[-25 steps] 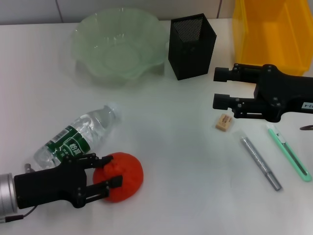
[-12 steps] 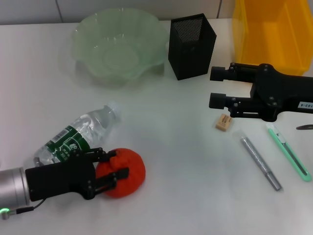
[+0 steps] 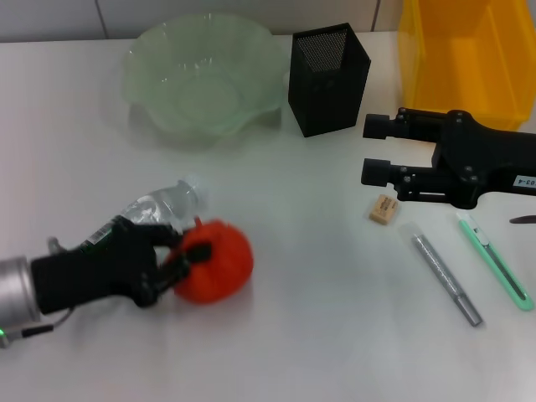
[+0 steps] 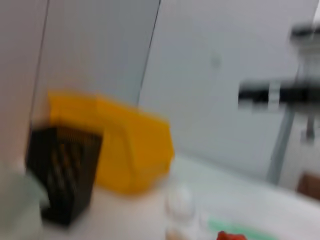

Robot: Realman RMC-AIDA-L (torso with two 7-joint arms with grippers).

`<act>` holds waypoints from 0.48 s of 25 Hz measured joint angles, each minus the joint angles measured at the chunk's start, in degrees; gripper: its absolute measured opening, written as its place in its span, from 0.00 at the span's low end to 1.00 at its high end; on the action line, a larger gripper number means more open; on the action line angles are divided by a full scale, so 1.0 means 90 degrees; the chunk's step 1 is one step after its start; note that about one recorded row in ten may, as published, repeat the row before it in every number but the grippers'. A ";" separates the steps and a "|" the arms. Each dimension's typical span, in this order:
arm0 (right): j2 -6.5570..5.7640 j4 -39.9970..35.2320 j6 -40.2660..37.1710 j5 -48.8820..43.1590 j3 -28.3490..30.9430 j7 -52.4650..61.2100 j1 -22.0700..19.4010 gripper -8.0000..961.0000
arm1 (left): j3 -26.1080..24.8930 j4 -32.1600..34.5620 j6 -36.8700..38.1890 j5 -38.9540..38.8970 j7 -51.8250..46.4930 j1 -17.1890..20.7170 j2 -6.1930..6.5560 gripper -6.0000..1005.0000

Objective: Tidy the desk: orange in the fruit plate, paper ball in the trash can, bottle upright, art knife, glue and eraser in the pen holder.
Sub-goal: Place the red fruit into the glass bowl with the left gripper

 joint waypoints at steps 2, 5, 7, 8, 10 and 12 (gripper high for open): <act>0.0000 0.0000 -0.0001 0.0002 0.0001 0.0000 -0.0001 0.76 | -0.0545 0.0045 0.0420 -0.0006 -0.0010 -0.0024 -0.0016 0.23; -0.0007 0.0000 -0.0002 0.0004 0.0004 -0.0001 -0.0003 0.76 | -0.1468 0.0191 0.0806 -0.0010 -0.0018 -0.0081 -0.0067 0.21; -0.0007 -0.0005 -0.0003 0.0005 0.0009 -0.0001 -0.0008 0.76 | -0.1989 0.0384 0.0798 -0.0012 -0.0023 -0.0134 -0.0142 0.20; -0.0009 -0.0006 -0.0004 0.0005 0.0011 -0.0001 -0.0013 0.76 | -0.2209 0.0459 0.0723 -0.0019 -0.0025 -0.0191 -0.0180 0.19; -0.0015 -0.0004 -0.0006 0.0005 0.0025 -0.0001 -0.0022 0.76 | -0.2477 0.0448 0.0418 -0.0054 -0.0029 -0.0391 -0.0199 0.17; -0.0015 -0.0003 -0.0007 0.0005 0.0040 -0.0001 -0.0028 0.76 | -0.2607 0.0353 -0.0105 -0.0089 -0.0068 -0.0750 -0.0197 0.14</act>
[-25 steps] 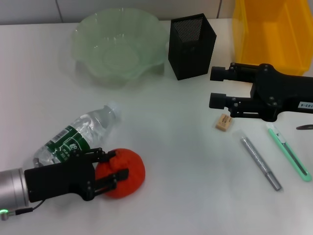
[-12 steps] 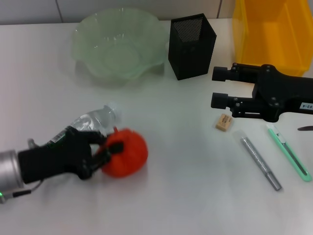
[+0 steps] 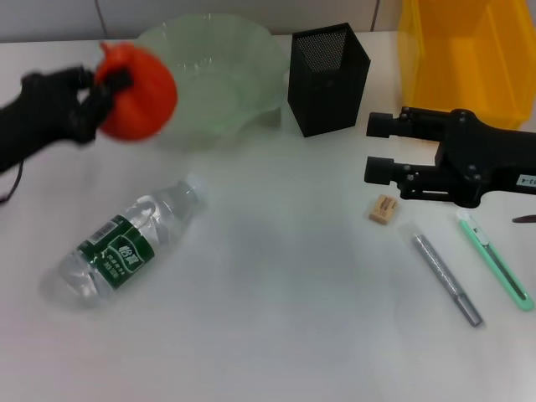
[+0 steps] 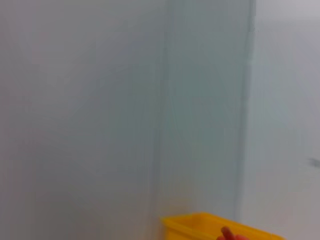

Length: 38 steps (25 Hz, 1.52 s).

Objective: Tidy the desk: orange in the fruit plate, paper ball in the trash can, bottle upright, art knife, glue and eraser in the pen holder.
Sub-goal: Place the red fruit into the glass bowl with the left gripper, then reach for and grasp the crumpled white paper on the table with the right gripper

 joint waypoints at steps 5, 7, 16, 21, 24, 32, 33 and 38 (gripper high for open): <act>0.0001 0.0010 -0.0004 0.0005 0.0025 -0.0016 -0.0011 0.76 | 0.0103 -0.0315 -0.1672 0.0016 -0.0089 -0.0967 -0.0005 0.11; 0.0009 0.0010 -0.0004 0.0006 0.0027 -0.0027 -0.0014 0.76 | 0.0300 -0.0423 -0.2289 0.0046 -0.0159 -0.1380 -0.0006 0.10; 0.0015 0.0007 0.0004 0.0009 0.0030 -0.0041 -0.0038 0.76 | 0.1850 -0.0396 -0.4386 0.0024 -0.0950 -0.2088 -0.0061 0.11; 0.0015 0.0003 0.0022 0.0009 0.0040 -0.0055 -0.0046 0.76 | 0.2015 -0.0377 -0.4897 0.0023 -0.1391 -0.2098 -0.0059 0.17; 0.0015 0.0003 0.0119 0.0009 0.0047 -0.0056 -0.0043 0.76 | 0.2017 -0.0347 -0.4922 0.0010 -0.1516 -0.2042 -0.0053 0.20; 0.0000 0.0003 0.0172 0.0010 0.0153 -0.0058 -0.0042 0.76 | 0.2019 -0.0286 -0.2614 -0.0894 -0.0876 -0.1407 -0.0036 0.58; -0.0009 0.0003 0.0172 0.0009 0.0172 -0.0056 -0.0044 0.76 | 0.2021 -0.0300 -0.2270 -0.1018 -0.0758 -0.1279 -0.0047 0.63; -0.0069 -0.0003 0.0156 -0.0012 0.0332 -0.0012 -0.0106 0.76 | 0.2030 -0.0720 -0.1627 -0.1222 -0.0482 -0.0977 -0.0047 0.62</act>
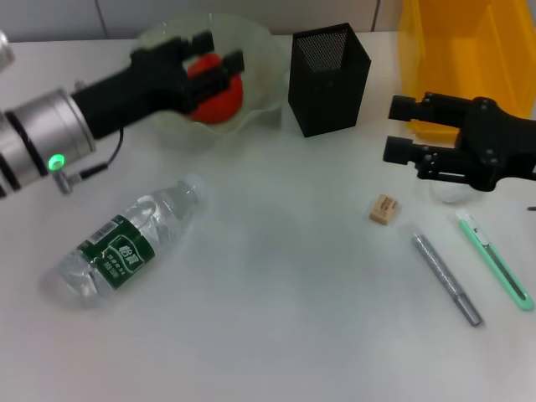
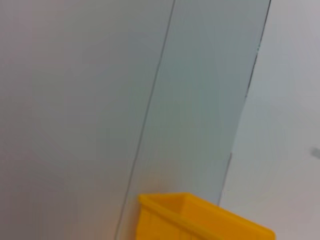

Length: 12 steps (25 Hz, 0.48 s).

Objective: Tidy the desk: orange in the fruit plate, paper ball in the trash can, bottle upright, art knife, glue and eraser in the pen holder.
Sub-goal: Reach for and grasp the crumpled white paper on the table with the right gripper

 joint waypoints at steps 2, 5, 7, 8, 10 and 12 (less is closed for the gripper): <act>-0.0052 -0.0012 0.0031 -0.0041 0.0145 0.0105 -0.0050 0.76 | 0.0001 -0.0260 0.0164 -0.0029 0.0259 0.0056 -0.0001 0.62; -0.0154 -0.0067 0.0148 -0.0058 0.0344 0.0547 -0.0095 0.76 | 0.0000 -0.0606 0.0438 -0.0078 0.0638 0.0109 -0.0012 0.62; -0.0188 -0.0223 0.0330 -0.0125 0.0428 0.1032 -0.0118 0.76 | 0.0000 -0.0815 0.0655 -0.0104 0.0845 0.0101 -0.0017 0.62; -0.0193 -0.0377 0.0481 -0.0222 0.0456 0.1393 -0.0124 0.76 | 0.0000 -0.0853 0.0702 -0.0107 0.0884 0.0093 -0.0018 0.62; -0.0171 -0.0719 0.0725 -0.0482 0.0465 0.2060 -0.0111 0.76 | -0.0002 -0.0944 0.0775 -0.0130 0.0954 0.0045 -0.0021 0.62; -0.0096 -0.1263 0.0982 -0.0968 0.0438 0.2955 -0.0061 0.76 | -0.0001 -0.0964 0.0778 -0.0137 0.0960 0.0024 -0.0021 0.62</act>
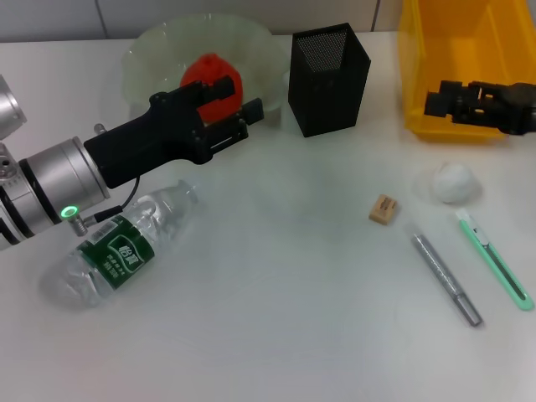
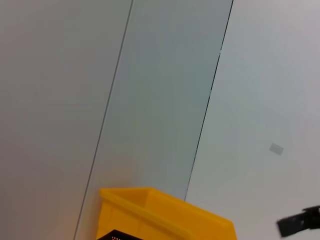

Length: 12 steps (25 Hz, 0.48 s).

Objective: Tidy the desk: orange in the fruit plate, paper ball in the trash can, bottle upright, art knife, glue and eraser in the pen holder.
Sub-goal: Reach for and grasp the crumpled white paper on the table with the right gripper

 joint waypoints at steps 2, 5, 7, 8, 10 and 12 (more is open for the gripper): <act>0.0097 -0.0511 0.0215 -0.0544 -0.0017 0.0889 0.0068 0.76 | 0.0002 -0.0037 -0.0028 -0.0008 0.0002 -0.0042 0.0000 0.62; 0.0228 -0.1256 0.0476 -0.1556 -0.0021 0.2337 0.0258 0.76 | 0.0008 -0.0076 -0.0067 -0.0008 0.0003 -0.0074 0.0002 0.62; 0.0281 -0.1639 0.0544 -0.2153 -0.0028 0.3096 0.0418 0.76 | 0.0009 -0.0079 -0.0083 -0.0008 0.0005 -0.0078 0.0003 0.62; 0.0294 -0.1766 0.0568 -0.2414 -0.0045 0.3392 0.0488 0.76 | 0.0010 -0.0081 -0.0092 -0.0008 0.0005 -0.0078 0.0003 0.62; 0.0326 -0.1999 0.0626 -0.2992 -0.0125 0.3932 0.0628 0.76 | 0.0010 -0.0082 -0.0108 -0.0008 0.0001 -0.0080 0.0003 0.62; 0.0371 -0.2186 0.0683 -0.3775 -0.0376 0.4525 0.0818 0.76 | 0.0010 -0.0084 -0.0117 -0.0008 -0.0017 -0.0085 0.0004 0.62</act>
